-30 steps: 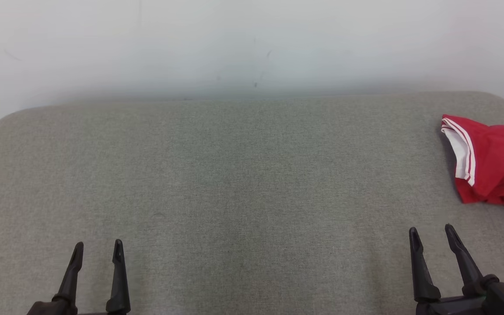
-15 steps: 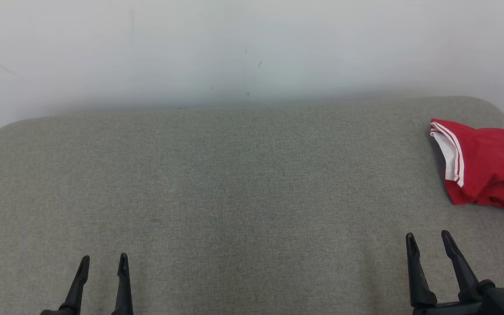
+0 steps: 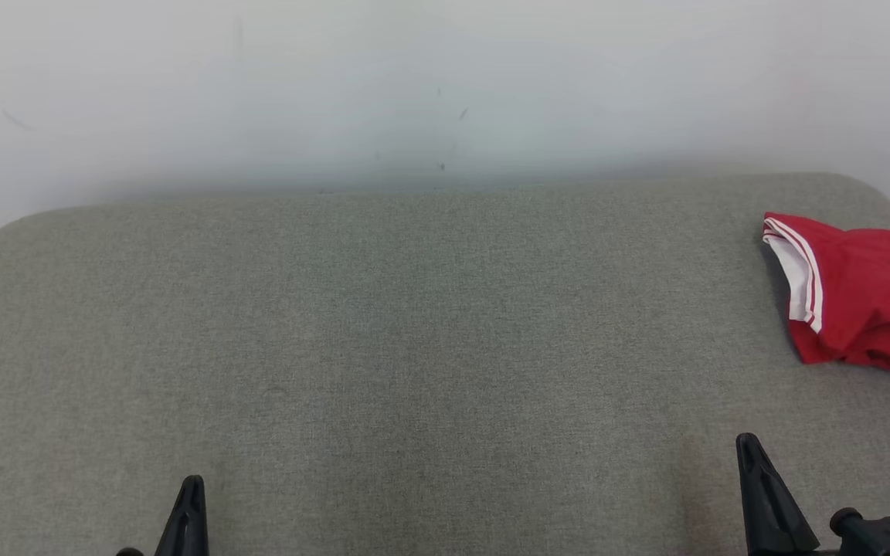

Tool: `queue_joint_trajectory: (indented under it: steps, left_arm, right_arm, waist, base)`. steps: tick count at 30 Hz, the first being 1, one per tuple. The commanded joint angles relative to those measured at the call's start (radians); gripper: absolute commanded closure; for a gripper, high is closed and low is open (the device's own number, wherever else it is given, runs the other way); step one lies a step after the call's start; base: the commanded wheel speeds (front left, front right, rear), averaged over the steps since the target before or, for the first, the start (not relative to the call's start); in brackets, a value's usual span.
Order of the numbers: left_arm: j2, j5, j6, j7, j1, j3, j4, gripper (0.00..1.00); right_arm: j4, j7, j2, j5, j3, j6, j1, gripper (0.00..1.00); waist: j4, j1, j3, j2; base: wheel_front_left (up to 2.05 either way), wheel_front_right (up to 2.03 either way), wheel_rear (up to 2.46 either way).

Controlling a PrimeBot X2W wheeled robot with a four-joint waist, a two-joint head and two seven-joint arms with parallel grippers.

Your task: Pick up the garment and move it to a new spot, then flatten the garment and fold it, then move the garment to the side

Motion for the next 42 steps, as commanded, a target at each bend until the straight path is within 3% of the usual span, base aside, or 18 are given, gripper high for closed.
queue_joint_trajectory:
  steps: [1, 42]
  left_arm:
    - [0.003, -0.061, -0.004, 0.018, -0.021, 0.010, -0.002, 1.00]
    - [0.001, -0.727, -0.039, 0.180, -0.107, 0.042, 0.052, 1.00]
  right_arm:
    - [-0.009, 0.010, -0.002, 0.063, -0.001, 0.000, -0.012, 1.00]
    - [0.091, 0.127, -0.015, 0.729, -0.023, -0.001, -0.117, 1.00]
  waist:
    - [0.000, 0.0000, 0.000, 0.0000]
    - [-0.005, 0.0000, -0.004, 0.0000]
  base:
    - [0.00, 0.00, 0.00]
    - [0.00, 0.00, 0.00]
